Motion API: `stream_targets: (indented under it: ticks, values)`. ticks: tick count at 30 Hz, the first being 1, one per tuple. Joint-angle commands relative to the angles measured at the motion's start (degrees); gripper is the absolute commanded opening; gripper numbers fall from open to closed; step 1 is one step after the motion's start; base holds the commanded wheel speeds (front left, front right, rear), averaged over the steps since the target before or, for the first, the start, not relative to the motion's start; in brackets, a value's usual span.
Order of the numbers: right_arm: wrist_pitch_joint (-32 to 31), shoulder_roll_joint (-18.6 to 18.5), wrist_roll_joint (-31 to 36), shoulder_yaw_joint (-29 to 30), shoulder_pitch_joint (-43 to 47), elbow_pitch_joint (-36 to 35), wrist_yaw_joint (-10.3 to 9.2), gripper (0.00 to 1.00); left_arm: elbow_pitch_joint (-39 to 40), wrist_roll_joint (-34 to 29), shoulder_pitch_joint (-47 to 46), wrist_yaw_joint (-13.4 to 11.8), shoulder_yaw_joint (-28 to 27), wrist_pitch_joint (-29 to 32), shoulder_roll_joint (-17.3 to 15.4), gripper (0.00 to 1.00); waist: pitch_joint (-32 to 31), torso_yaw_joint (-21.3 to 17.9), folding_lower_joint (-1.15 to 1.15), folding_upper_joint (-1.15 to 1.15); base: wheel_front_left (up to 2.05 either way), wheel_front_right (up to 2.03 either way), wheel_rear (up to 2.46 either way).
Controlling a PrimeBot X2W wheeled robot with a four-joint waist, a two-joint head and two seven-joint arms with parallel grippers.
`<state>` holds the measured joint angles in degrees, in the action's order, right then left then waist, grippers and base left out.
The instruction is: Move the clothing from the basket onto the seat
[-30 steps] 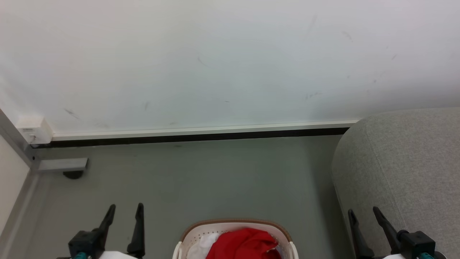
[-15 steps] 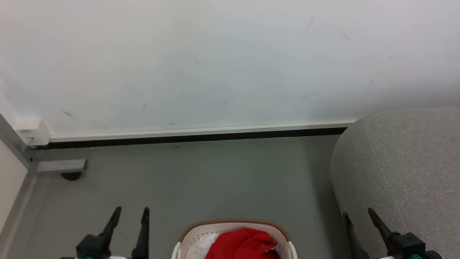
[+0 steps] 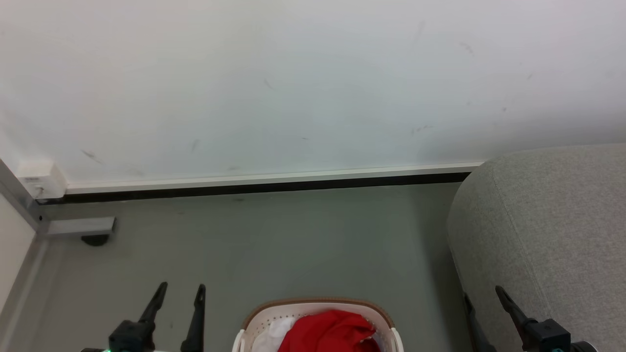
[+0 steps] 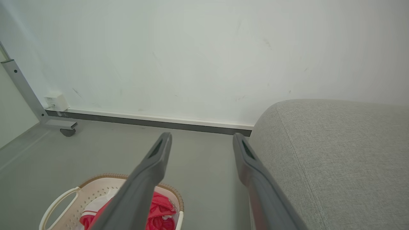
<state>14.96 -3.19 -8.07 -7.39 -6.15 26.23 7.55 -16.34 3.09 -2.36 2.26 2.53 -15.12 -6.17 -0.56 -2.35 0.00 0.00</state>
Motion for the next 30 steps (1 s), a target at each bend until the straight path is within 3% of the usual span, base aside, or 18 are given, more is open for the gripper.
stream_targets:
  ticks: [1,15,22,30]
  values:
    - [0.15,0.11,-0.38,-0.04,-0.16,0.25,-0.12,1.0,-0.2,-0.65,-0.09,0.1,-0.16,-0.06,-0.04,1.0,0.02,-0.02,0.0,0.0,0.0,0.0,0.0]
    - [0.15,0.17,-0.75,0.23,-3.48,-2.45,-0.12,1.0,-1.58,-1.69,-4.07,2.48,1.39,-0.06,0.03,1.0,4.57,-1.94,0.0,0.0,0.0,0.0,0.0]
    - [0.16,0.31,0.79,2.57,-8.03,-5.65,-0.12,1.0,-5.96,-0.98,-12.28,4.24,5.36,-0.05,0.29,1.0,13.33,-2.55,0.0,0.0,0.0,0.0,0.0]
    - [0.15,0.4,1.37,3.29,-15.97,-9.33,-0.12,1.0,-17.13,-0.43,-25.27,5.18,12.6,1.3,0.05,1.0,27.48,-2.69,0.0,0.0,0.0,0.0,0.0]
